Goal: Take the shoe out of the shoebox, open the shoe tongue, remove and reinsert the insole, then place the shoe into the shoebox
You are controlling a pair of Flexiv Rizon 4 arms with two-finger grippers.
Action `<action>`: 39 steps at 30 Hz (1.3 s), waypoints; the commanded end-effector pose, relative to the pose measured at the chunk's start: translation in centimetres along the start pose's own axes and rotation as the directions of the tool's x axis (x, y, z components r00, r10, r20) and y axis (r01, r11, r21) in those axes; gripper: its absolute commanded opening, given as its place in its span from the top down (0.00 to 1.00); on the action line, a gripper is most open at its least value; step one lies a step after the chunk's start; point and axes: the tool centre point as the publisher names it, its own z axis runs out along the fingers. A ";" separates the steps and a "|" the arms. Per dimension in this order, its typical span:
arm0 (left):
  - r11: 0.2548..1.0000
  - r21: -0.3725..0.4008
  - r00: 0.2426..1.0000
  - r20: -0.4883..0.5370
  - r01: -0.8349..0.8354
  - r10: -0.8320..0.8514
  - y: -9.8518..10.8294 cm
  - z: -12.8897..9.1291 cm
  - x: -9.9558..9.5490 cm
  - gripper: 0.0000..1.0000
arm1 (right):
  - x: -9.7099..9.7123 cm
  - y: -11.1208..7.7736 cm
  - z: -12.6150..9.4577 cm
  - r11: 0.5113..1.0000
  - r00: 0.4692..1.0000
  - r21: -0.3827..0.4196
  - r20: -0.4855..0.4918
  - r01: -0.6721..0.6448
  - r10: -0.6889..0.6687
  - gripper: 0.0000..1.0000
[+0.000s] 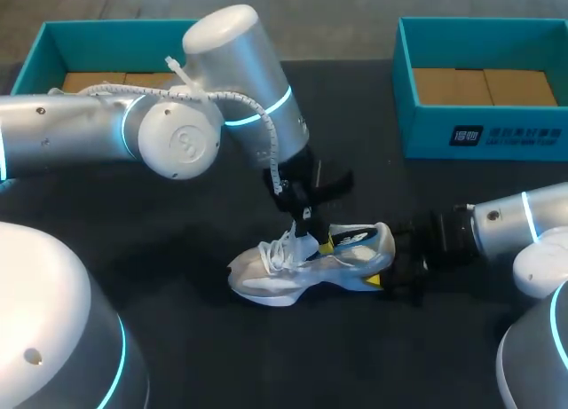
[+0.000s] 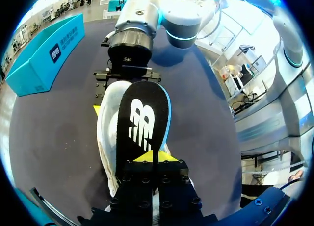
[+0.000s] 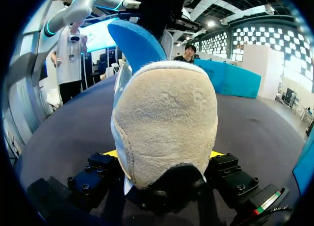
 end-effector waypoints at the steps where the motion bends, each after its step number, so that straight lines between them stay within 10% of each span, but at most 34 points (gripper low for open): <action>1: 1.000 0.012 1.000 -0.015 -0.016 0.016 -0.8 0.3 -0.1 1.00 | 0.1 -0.1 0.2 1.000 1.000 0.002 0.002 0.000 0.000 1.00; 18: 0.997 0.031 0.997 -0.033 -0.067 0.068 -2.9 0.9 0.9 1.00 | 0.1 -0.1 0.2 1.000 1.000 0.002 0.002 0.000 0.000 1.00; 23: 0.997 0.034 0.997 -0.020 -0.070 0.071 -2.7 0.5 1.1 0.24 | 0.1 -0.1 0.2 1.000 1.000 0.002 0.002 0.000 0.000 1.00; 39: 0.993 0.039 0.994 -0.002 -0.109 0.109 -2.5 -0.6 2.6 0.38 | 0.1 -0.1 0.2 1.000 1.000 0.002 0.002 0.000 0.000 1.00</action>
